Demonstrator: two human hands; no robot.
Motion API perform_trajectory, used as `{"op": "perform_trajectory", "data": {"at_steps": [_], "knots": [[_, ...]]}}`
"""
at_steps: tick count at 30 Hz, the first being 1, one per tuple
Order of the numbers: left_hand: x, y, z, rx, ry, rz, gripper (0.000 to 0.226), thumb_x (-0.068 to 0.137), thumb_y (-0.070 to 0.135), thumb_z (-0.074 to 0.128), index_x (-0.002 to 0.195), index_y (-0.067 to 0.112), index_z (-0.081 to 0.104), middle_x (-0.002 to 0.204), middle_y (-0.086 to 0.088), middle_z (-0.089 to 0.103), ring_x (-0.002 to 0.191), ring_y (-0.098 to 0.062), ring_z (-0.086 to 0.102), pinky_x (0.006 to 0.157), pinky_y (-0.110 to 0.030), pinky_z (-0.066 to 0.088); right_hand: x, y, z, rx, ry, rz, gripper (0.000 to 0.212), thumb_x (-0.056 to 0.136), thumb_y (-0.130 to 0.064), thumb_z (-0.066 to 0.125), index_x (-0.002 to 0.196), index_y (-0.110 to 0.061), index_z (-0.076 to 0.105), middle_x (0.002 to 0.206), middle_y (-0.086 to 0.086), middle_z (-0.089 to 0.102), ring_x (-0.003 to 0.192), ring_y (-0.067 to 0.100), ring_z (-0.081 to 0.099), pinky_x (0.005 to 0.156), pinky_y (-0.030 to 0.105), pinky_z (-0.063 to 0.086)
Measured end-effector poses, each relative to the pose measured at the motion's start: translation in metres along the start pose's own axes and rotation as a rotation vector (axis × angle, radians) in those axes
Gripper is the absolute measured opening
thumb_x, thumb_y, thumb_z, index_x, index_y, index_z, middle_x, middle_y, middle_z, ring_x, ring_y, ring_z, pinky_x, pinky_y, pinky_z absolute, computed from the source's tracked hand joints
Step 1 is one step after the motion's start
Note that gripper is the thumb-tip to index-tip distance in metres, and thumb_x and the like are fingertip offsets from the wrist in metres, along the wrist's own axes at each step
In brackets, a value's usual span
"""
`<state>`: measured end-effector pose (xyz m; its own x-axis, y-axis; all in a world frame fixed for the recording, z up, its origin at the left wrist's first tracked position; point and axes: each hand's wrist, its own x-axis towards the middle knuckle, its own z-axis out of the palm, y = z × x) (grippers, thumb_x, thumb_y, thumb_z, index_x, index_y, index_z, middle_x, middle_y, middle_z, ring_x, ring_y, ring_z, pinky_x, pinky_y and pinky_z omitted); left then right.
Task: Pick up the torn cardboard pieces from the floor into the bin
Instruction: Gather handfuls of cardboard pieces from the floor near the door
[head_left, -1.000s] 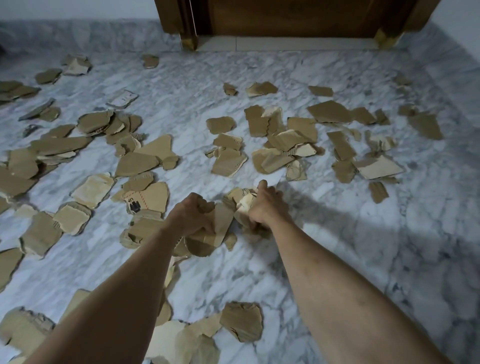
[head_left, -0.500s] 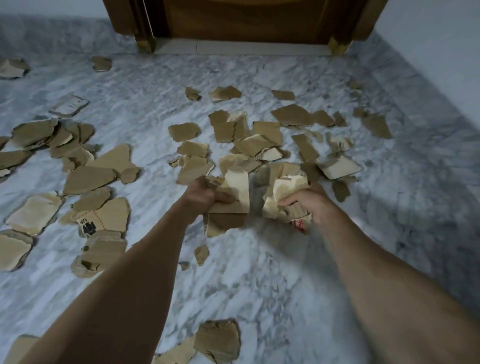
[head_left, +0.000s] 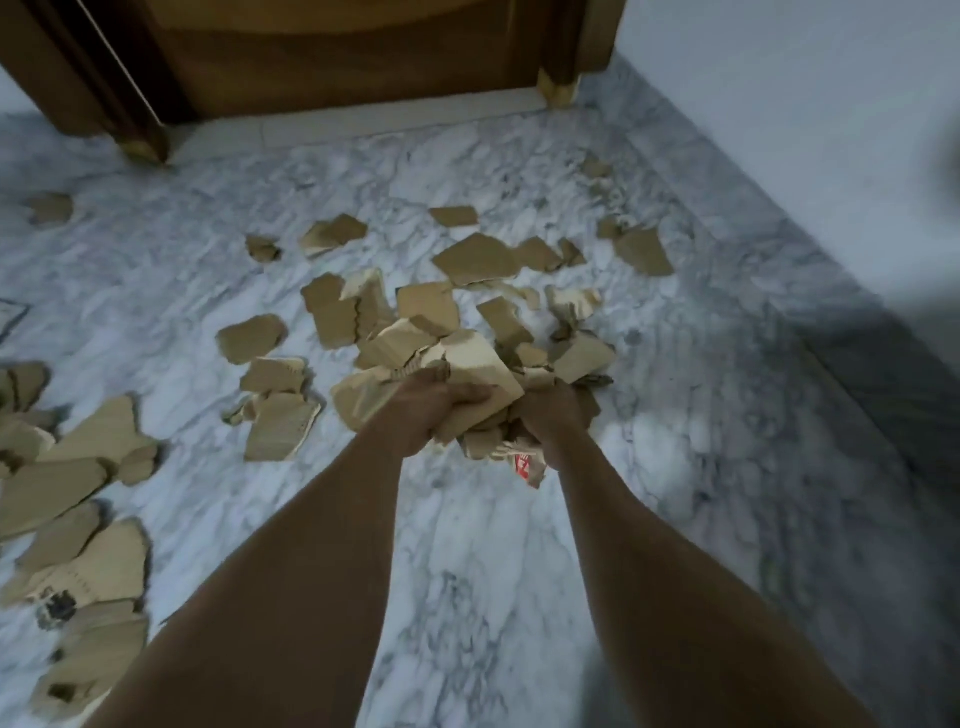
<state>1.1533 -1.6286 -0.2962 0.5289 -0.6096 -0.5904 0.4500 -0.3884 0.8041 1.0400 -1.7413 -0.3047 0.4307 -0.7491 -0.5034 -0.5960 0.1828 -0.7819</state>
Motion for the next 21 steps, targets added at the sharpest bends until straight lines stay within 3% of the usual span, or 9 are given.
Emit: {"op": "perform_trajectory", "data": {"at_steps": [3,6,10,12,14,16,18,20,21], "knots": [[0.008,0.016,0.025,-0.007,0.004,-0.086,0.046,0.071,0.007,0.085,0.114,0.003,0.069,0.108,-0.017,0.075,0.103,-0.035,0.072,0.091,-0.048,0.059,0.017,-0.009,-0.025,-0.059,0.009,0.055,0.054,0.062,-0.021,0.071,0.115,-0.012,0.063,0.103,0.008,0.069,0.101,0.031,0.065,0.083,0.038,0.057],[0.005,0.041,0.053,-0.036,0.096,-0.120,0.055,0.058,0.014,0.090,0.109,0.004,0.072,0.103,-0.014,0.077,0.099,-0.035,0.073,0.089,-0.052,0.059,0.039,-0.024,-0.065,-0.060,-0.079,0.047,0.055,0.053,-0.006,0.080,0.107,-0.007,0.070,0.101,0.011,0.073,0.095,0.030,0.068,0.084,0.043,0.059],[0.011,0.049,0.069,0.046,0.225,-0.192,0.048,0.059,0.022,0.092,0.100,0.003,0.075,0.098,-0.013,0.077,0.086,-0.029,0.074,0.076,-0.039,0.062,0.104,-0.032,-0.112,-0.117,-0.168,0.079,0.079,0.028,-0.021,0.088,0.104,-0.005,0.072,0.103,0.012,0.075,0.090,0.026,0.073,0.075,0.043,0.063],[0.032,0.039,0.070,0.190,0.208,-0.209,0.067,0.046,0.032,0.094,0.103,0.004,0.074,0.101,-0.011,0.077,0.092,-0.029,0.073,0.085,-0.044,0.061,0.123,-0.035,-0.121,-0.140,-0.190,0.068,0.070,0.031,-0.014,0.087,0.099,-0.005,0.074,0.094,0.007,0.073,0.086,0.023,0.071,0.066,0.032,0.060],[0.063,0.024,0.071,0.304,0.192,-0.179,0.067,0.047,0.030,0.095,0.105,0.005,0.072,0.104,-0.008,0.075,0.099,-0.028,0.070,0.094,-0.044,0.057,0.129,-0.040,-0.117,-0.162,-0.192,0.021,0.076,0.025,-0.016,0.085,0.099,-0.008,0.072,0.097,0.006,0.071,0.094,0.027,0.070,0.070,0.032,0.058],[0.087,0.011,0.081,0.486,0.218,-0.158,0.075,0.051,0.037,0.093,0.115,0.006,0.069,0.121,-0.010,0.068,0.113,-0.029,0.063,0.101,-0.044,0.051,0.143,-0.030,-0.104,-0.273,-0.220,0.036,0.084,0.026,-0.021,0.088,0.106,-0.011,0.065,0.105,0.005,0.069,0.100,0.027,0.068,0.077,0.037,0.059],[0.105,0.001,0.095,0.728,0.267,-0.137,0.092,0.065,0.041,0.087,0.141,0.007,0.050,0.150,-0.017,0.041,0.137,-0.037,0.040,0.111,-0.046,0.040,0.151,-0.019,-0.090,-0.406,-0.230,0.030,0.096,0.028,-0.024,0.089,0.119,-0.009,0.062,0.115,0.011,0.069,0.106,0.033,0.067,0.085,0.046,0.059],[0.115,0.001,0.106,0.924,0.289,-0.117,0.086,0.079,0.041,0.080,0.148,0.008,0.041,0.156,-0.019,0.024,0.144,-0.039,0.025,0.115,-0.044,0.032,0.151,-0.010,-0.082,-0.565,-0.130,0.072,0.103,0.054,-0.026,0.089,0.144,-0.010,0.040,0.141,0.018,0.049,0.132,0.039,0.047,0.102,0.049,0.048],[0.118,0.002,0.107,0.943,0.266,-0.112,0.077,0.082,0.039,0.077,0.145,0.008,0.044,0.154,-0.021,0.028,0.143,-0.037,0.027,0.115,-0.041,0.030,0.154,-0.005,-0.080,-0.596,-0.082,0.084,0.100,0.068,-0.023,0.085,0.150,-0.013,0.028,0.153,0.020,0.031,0.142,0.040,0.030,0.108,0.051,0.040]]}}
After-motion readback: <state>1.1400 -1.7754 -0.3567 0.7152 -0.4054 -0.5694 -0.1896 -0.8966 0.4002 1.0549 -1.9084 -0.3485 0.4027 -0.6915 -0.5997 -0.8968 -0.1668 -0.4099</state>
